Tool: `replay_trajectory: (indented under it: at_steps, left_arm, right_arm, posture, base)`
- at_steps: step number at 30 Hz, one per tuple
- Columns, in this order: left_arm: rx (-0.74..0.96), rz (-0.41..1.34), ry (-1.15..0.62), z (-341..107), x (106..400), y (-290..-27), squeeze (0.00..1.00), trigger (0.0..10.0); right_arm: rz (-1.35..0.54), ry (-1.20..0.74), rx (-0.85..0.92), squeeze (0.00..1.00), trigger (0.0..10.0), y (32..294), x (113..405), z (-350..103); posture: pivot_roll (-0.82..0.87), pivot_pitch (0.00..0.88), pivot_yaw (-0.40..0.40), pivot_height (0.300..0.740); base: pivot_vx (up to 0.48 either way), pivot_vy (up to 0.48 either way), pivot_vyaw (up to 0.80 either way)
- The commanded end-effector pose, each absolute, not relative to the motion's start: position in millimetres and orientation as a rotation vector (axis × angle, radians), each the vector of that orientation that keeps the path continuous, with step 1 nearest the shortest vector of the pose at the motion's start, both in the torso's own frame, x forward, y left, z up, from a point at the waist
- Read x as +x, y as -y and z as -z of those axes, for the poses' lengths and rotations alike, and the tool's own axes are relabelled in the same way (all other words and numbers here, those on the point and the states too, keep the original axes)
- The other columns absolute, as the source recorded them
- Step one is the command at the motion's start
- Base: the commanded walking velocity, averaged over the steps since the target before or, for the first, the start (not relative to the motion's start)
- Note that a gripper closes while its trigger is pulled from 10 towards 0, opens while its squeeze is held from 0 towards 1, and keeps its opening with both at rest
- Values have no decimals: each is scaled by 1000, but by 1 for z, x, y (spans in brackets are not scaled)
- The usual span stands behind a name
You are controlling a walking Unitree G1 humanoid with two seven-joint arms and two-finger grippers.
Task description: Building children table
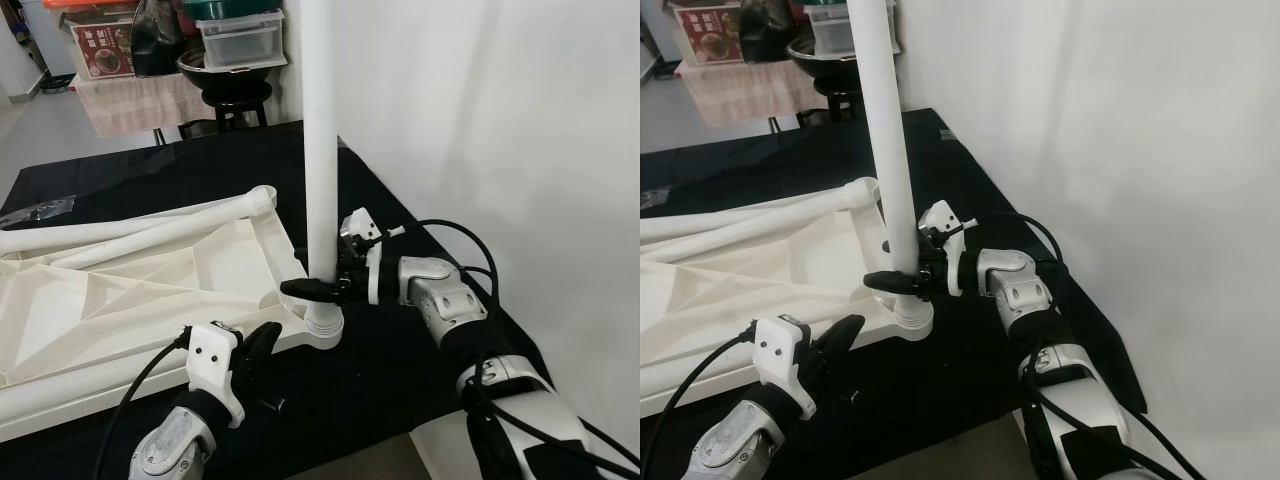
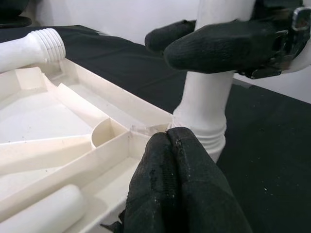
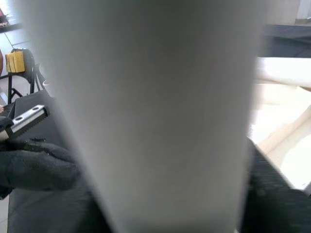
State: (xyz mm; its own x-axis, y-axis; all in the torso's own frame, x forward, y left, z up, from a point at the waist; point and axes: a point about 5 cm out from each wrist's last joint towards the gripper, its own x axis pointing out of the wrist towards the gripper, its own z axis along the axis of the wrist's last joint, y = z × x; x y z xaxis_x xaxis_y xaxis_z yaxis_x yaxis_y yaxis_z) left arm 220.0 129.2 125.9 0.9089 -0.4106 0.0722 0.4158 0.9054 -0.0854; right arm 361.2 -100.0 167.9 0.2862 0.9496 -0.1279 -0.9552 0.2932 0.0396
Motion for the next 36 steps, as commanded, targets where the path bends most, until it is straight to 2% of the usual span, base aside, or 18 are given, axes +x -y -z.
replay_trajectory:
  at_steps: [1,7,9,12,13,14,16,18,26,27,28,29,30,31,33,36]
  left_arm:
    - [-105,428,34,-124,219,-130,0,10000]
    - [-107,432,31,-123,218,-130,0,10000]
    - [-107,432,29,-123,217,-130,0,10000]
    - [-107,432,28,-123,217,-130,0,10000]
    - [-106,429,29,-123,216,-131,0,10000]
    - [-106,429,29,-123,216,-131,0,10000]
    - [-102,423,30,-124,216,-134,0,10000]
    - [-101,425,27,-123,216,-135,0,10000]
    - [-104,438,19,-121,218,-134,0,10000]
    - [-102,431,21,-121,219,-134,0,10000]
    - [-102,431,21,-121,219,-134,0,10000]
    - [-101,427,22,-121,219,-135,0,10000]
    - [-102,427,22,-121,219,-135,0,10000]
    - [-102,427,22,-121,219,-135,0,10000]
    - [-104,432,20,-121,220,-134,0,10000]
    - [-107,437,18,-121,221,-133,0,10000]
  right_arm:
    - [-1252,-136,-36,0,0,109,362,-165]
    - [-1228,-135,-28,0,0,117,361,-158]
    - [-1091,-193,-205,0,0,120,362,-141]
    - [-1079,-197,-223,0,0,120,362,-140]
    - [-846,-219,-179,0,0,110,359,-132]
    - [-846,-219,-179,0,0,110,359,-132]
    - [-535,-242,-142,0,0,92,326,-118]
    - [-465,-239,-157,0,0,90,318,-116]
    - [-466,-221,-135,0,0,81,330,-118]
    - [-471,-224,-136,0,10000,80,329,-119]
    - [-471,-224,-136,0,10000,80,329,-119]
    - [-518,-224,-111,325,10000,76,327,-123]
    - [-602,-206,-75,1000,10000,72,328,-130]
    - [-602,-206,-75,1000,10000,72,328,-130]
    - [-773,-123,-9,1000,10000,67,333,-148]
    - [-938,-9,6,1000,10000,77,340,-176]
  posture:
    - [13,45,-2,740]
    - [18,43,2,740]
    - [24,45,-9,740]
    - [24,45,-9,740]
    - [20,60,-16,740]
    - [20,60,-16,740]
    - [5,56,8,740]
    - [-2,52,14,740]
    - [6,30,2,740]
    - [5,30,4,740]
    - [5,30,4,740]
    - [5,30,4,740]
    - [4,31,6,740]
    - [4,31,6,740]
    - [2,29,8,740]
    - [3,27,8,740]
  base:
    - [0,0,0]
    - [0,0,0]
    - [0,0,0]
    - [0,0,0]
    - [0,0,0]
    - [0,0,0]
    - [0,0,0]
    - [0,0,0]
    - [0,0,0]
    - [0,0,0]
    - [0,0,0]
    - [0,0,0]
    - [0,0,0]
    - [0,0,0]
    - [0,0,0]
    - [0,0,0]
